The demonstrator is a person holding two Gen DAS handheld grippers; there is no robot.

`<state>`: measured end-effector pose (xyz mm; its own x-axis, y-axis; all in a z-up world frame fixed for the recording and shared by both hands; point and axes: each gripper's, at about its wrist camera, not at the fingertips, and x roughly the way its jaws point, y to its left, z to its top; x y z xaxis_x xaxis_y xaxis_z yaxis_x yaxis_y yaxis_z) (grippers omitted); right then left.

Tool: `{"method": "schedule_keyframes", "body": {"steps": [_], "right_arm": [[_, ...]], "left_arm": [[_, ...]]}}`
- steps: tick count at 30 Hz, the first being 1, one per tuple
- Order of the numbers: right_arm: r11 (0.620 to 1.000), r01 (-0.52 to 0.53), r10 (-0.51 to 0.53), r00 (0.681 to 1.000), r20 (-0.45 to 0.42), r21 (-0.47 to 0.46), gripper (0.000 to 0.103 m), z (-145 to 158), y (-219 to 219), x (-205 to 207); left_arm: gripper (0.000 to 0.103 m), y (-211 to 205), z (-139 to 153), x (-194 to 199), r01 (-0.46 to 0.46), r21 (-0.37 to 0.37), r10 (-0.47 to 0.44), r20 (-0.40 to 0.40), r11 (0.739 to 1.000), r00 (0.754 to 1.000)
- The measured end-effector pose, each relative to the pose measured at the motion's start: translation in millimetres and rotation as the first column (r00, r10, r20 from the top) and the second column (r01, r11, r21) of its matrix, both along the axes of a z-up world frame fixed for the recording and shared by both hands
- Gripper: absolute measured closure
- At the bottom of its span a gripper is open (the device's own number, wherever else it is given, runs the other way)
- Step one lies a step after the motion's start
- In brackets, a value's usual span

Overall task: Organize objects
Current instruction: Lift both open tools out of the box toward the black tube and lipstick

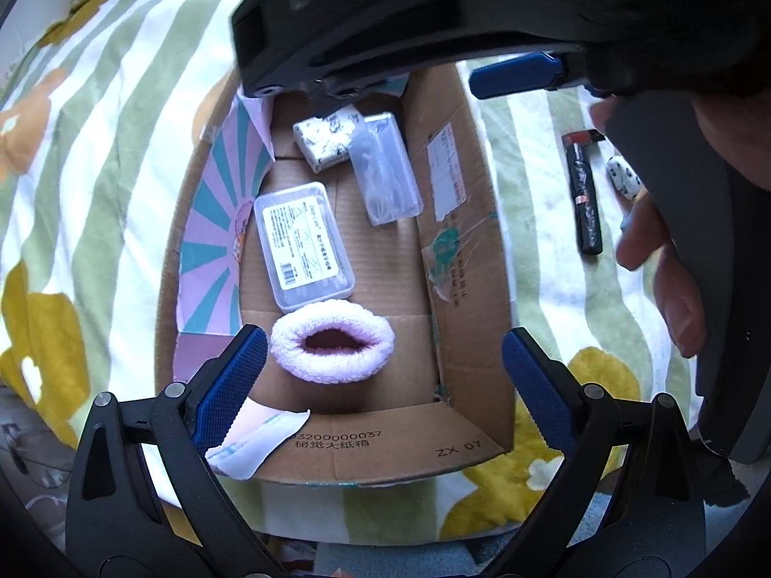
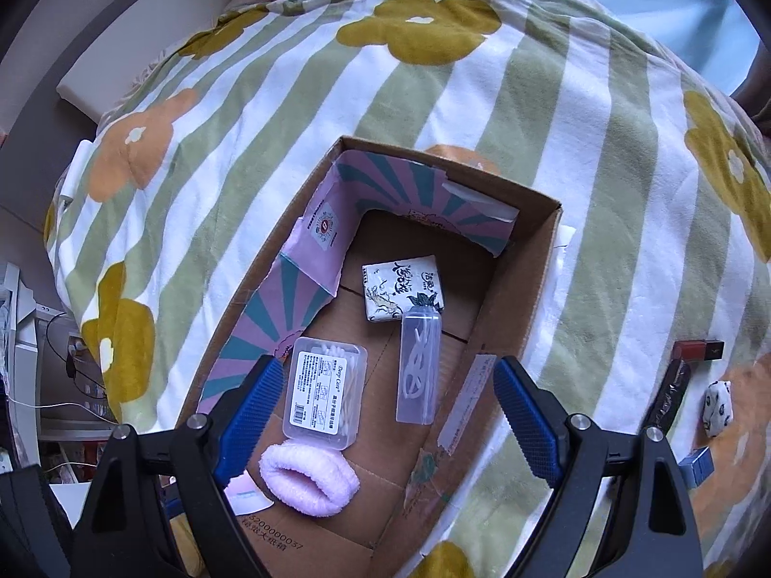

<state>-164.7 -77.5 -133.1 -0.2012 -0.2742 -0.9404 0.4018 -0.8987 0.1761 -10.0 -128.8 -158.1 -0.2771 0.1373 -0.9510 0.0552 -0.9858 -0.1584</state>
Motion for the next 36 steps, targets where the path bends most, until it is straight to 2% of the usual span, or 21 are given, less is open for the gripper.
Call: {"method": "schedule_keyframes", "body": {"steps": [8,13,16,19,24,29,36], "right_arm": [[0.999,0.04,-0.04,0.997,-0.062,-0.012,0.016,48,41,21],[0.996,0.083,-0.085,0.992,-0.091,-0.023,0.016,70,77,35],[0.993,0.119,-0.121,0.986,-0.116,-0.022,0.006,80,103,45],[0.986,0.168,-0.169,0.977,-0.133,-0.025,0.003,87,132,56],[0.962,0.272,-0.272,0.953,-0.132,-0.018,0.002,93,183,75],[0.924,0.382,-0.377,0.917,-0.131,0.017,0.002,99,232,96],[0.878,0.477,-0.467,0.872,-0.144,0.041,0.002,99,281,123]], "left_arm": [[0.005,5,37,3,-0.003,-0.013,0.003,-0.047,1.0,0.999],[0.005,16,60,2,0.003,-0.047,-0.007,-0.083,0.999,0.996],[0.005,27,72,-1,0.008,-0.077,-0.015,-0.103,0.997,0.995],[0.005,40,83,-2,0.019,-0.09,-0.03,-0.124,0.996,0.992],[0.005,65,92,-7,0.039,-0.077,-0.049,-0.135,0.996,0.99],[0.005,91,96,-10,0.079,-0.067,-0.088,-0.148,0.995,0.985],[0.005,123,105,-16,0.117,-0.053,-0.125,-0.176,0.992,0.976]]}}
